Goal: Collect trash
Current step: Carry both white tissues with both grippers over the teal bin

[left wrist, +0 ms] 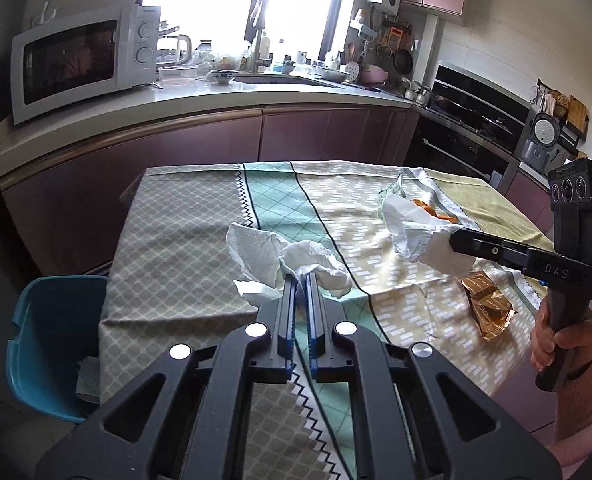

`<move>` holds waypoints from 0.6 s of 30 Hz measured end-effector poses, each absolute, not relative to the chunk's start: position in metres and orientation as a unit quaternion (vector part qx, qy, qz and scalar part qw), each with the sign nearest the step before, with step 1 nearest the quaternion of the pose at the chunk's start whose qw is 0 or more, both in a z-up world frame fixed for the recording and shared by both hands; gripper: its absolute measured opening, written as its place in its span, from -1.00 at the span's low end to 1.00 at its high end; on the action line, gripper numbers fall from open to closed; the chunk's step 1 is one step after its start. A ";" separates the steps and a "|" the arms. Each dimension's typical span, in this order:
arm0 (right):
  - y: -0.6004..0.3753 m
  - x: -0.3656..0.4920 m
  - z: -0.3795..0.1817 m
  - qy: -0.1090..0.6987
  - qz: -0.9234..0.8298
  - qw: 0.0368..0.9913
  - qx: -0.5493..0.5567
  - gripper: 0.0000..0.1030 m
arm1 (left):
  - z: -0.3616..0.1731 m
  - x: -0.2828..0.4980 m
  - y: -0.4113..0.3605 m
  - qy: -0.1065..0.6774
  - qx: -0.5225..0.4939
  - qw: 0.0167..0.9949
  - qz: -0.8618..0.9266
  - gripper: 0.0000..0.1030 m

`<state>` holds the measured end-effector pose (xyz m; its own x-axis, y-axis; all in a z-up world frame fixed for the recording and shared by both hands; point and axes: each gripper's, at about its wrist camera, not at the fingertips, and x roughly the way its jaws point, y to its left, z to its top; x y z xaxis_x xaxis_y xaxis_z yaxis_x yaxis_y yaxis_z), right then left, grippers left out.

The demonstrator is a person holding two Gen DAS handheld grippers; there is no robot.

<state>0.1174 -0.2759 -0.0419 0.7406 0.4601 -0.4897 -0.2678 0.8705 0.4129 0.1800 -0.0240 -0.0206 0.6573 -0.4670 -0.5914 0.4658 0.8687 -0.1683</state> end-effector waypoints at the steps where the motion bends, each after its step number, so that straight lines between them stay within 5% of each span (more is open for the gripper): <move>1: -0.270 0.119 -0.041 0.301 0.204 0.918 0.159 -0.77 | -0.019 0.179 -0.018 0.323 -0.001 0.913 -0.251 -0.89; 18: -0.182 0.151 -0.037 0.321 0.283 0.893 0.140 -0.77 | -0.006 0.157 0.075 0.304 -0.022 0.936 -0.176 -0.89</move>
